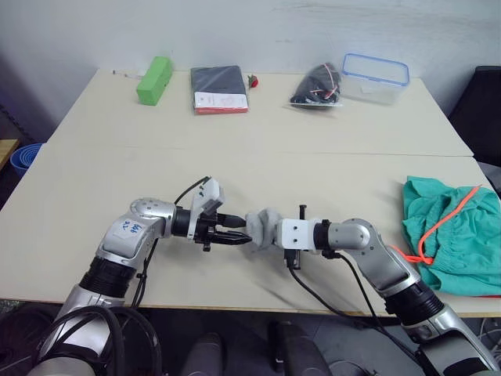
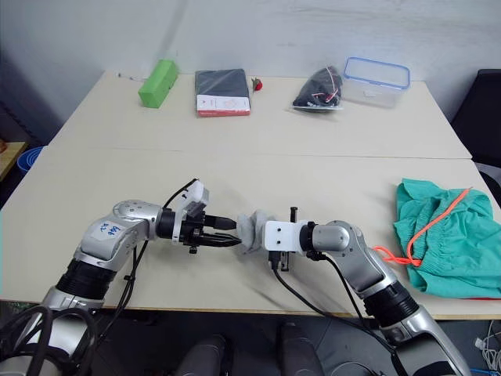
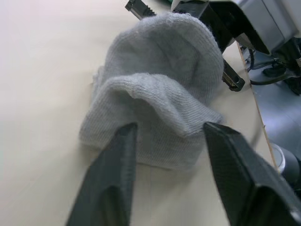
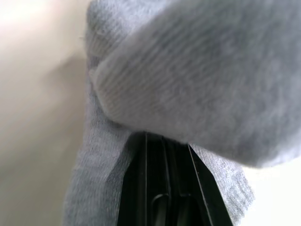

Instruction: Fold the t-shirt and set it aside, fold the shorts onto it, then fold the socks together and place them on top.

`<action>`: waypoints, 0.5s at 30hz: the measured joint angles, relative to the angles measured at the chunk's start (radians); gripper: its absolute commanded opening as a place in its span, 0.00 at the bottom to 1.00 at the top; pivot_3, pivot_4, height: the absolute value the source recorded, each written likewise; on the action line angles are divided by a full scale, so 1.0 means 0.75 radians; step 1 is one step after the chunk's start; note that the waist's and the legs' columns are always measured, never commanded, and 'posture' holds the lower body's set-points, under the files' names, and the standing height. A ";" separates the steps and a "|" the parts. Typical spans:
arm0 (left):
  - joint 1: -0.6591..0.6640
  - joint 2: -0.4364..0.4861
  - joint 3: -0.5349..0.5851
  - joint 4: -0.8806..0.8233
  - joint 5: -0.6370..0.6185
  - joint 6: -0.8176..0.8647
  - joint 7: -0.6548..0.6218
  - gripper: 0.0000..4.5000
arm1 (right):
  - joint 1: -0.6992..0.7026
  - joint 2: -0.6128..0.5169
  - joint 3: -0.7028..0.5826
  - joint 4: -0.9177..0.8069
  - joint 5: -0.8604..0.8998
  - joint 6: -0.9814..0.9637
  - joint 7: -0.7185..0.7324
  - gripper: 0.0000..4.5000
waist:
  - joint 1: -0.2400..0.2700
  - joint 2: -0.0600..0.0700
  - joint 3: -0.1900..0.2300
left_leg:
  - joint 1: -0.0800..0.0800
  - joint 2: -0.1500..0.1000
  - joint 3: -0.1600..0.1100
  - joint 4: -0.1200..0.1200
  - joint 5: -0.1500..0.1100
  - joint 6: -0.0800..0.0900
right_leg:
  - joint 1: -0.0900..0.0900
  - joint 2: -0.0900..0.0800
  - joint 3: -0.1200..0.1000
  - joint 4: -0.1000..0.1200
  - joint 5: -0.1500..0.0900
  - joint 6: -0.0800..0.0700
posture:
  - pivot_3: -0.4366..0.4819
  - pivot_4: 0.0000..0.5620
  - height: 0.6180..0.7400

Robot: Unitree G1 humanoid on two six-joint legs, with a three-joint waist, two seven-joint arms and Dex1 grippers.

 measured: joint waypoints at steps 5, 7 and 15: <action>-0.012 0.002 0.000 0.047 0.026 -0.060 -0.034 0.60 | 0.000 0.000 0.000 0.000 0.000 0.000 0.000 0.00 | 0.000 0.000 0.000 | 0.000 0.000 0.000 0.000 0.000 0.000 | 0.000 0.000 0.000 0.000 0.000 0.000 | 0.48 0.27 1.00; -0.012 0.005 0.000 0.049 0.034 -0.092 -0.060 0.60 | -0.001 0.000 0.000 0.001 0.000 0.000 0.001 0.00 | 0.000 0.000 0.000 | 0.000 0.000 0.000 0.000 0.000 0.000 | 0.000 0.000 0.000 0.000 0.000 0.000 | 0.48 0.27 1.00; -0.032 0.030 -0.050 0.156 0.190 -0.400 -0.153 0.60 | -0.004 -0.007 0.000 0.002 0.000 0.000 0.001 0.00 | 0.002 0.000 0.000 | -0.001 -0.001 0.000 0.000 0.000 0.001 | 0.000 -0.001 -0.001 -0.001 0.000 -0.001 | 0.48 0.27 1.00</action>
